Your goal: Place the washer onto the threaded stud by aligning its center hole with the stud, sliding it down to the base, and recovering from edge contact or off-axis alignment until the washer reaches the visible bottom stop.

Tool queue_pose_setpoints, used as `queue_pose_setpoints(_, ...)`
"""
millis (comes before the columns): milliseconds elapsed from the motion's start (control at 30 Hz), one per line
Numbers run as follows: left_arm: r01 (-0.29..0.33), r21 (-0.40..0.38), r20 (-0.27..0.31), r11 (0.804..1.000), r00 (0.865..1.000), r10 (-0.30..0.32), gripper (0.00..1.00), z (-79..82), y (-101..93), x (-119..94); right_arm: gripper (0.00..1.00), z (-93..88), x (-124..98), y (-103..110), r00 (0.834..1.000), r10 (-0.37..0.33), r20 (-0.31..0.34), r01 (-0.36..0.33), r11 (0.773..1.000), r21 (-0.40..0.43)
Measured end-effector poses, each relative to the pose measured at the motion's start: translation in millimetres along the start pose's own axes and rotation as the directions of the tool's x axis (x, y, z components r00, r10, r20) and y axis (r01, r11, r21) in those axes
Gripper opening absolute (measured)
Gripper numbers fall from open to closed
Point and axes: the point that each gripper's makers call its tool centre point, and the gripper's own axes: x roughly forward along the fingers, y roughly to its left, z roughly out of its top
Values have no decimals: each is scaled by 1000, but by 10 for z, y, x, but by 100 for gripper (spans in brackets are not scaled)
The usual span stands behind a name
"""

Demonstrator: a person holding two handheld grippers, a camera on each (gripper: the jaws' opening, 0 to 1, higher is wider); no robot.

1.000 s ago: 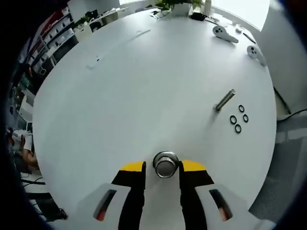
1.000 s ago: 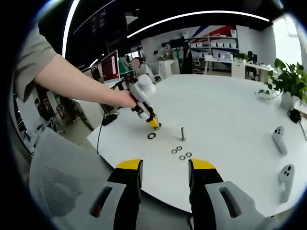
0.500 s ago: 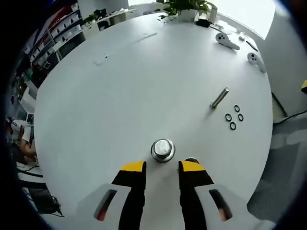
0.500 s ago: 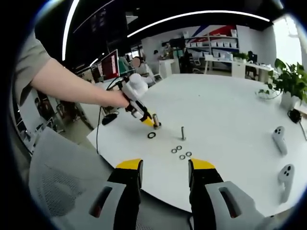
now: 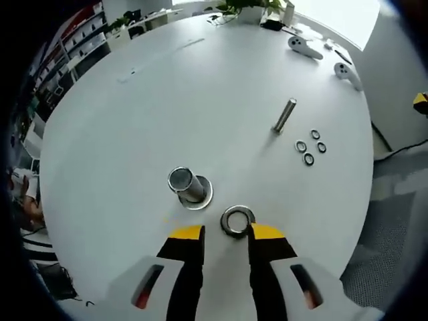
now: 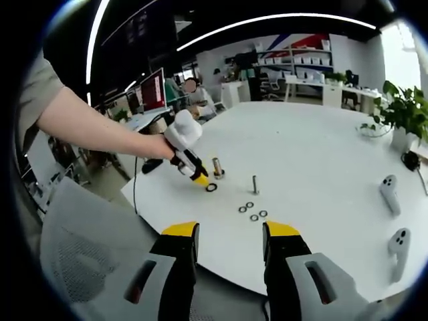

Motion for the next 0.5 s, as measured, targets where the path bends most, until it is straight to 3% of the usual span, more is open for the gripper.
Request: queue_pose_setpoints(500,19,34,-34,999,999,-18,24,-2,-51,155,40,-7,3,-3,1000,-3,-4,3,1000,-9)
